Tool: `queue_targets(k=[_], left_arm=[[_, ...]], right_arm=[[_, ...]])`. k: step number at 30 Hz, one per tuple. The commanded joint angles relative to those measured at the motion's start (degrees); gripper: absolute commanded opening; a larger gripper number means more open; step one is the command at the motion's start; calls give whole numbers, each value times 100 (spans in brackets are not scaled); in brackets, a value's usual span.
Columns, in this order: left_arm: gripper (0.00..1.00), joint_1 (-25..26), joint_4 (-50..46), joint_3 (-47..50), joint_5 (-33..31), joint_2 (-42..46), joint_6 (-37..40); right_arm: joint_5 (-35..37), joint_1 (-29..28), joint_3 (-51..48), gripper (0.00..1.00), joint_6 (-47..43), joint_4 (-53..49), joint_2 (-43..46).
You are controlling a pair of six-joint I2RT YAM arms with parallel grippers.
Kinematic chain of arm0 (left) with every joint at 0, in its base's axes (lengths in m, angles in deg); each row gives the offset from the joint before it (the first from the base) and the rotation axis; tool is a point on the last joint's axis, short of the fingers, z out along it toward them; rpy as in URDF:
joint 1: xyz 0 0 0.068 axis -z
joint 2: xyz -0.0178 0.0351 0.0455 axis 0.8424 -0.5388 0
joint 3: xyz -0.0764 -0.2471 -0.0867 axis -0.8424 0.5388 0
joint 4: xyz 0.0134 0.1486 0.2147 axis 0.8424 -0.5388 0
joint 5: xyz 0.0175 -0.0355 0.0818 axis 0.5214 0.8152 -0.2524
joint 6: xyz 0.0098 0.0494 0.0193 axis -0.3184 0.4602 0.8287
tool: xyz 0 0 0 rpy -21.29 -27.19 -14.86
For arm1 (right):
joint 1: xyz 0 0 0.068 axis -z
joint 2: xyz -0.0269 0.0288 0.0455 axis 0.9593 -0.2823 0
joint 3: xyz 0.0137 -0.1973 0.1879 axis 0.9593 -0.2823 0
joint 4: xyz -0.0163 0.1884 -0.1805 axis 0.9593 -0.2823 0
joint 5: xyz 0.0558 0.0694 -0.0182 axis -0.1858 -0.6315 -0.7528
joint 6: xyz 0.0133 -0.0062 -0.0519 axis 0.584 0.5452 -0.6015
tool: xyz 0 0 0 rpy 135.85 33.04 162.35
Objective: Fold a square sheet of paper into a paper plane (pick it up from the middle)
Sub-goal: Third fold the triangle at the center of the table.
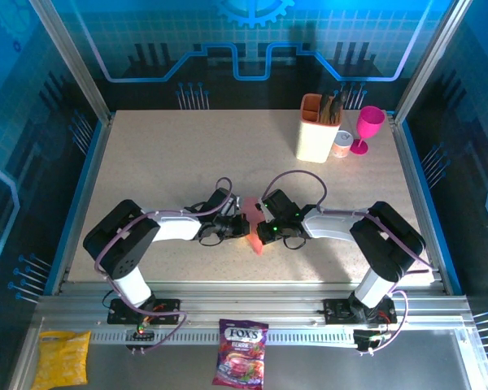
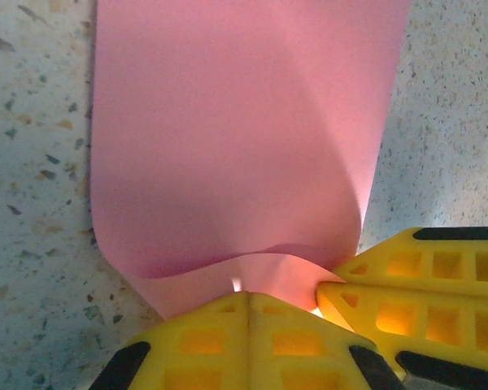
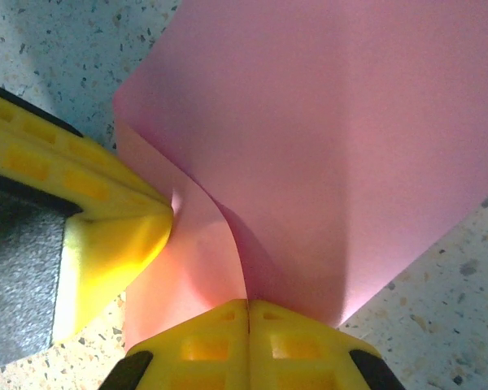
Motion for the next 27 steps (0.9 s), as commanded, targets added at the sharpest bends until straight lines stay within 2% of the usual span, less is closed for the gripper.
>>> queue_targets(k=[1, 2, 6, 8, 11, 15, 18, 27], left_arm=[[0, -48, 38, -39, -202, -126, 183], [0, -47, 50, -20, -210, -143, 173], [0, -39, 76, 59, -243, -213, 116], [0, -43, 70, 93, -279, -229, 88], [0, -30, 97, 147, -293, -251, 27], [0, -19, 136, 195, -312, -264, 0], [0, -10, 136, 227, -324, -251, -12], [0, -12, 65, 209, -344, -216, 8]], right_arm=[[10, -39, -137, 0, 33, -474, -225], [-34, -30, -88, 3, 24, -524, -165], [-31, -9, 77, 29, 92, -815, 437], [-26, -12, 92, 31, 172, -940, 820], [-110, -34, -76, 27, 464, -850, 1311], [-272, -258, -341, 10, 987, -408, 1532], [-288, -515, -379, 1, 1309, -60, 1378], [-242, -733, -315, 0, 1604, 547, 563]])
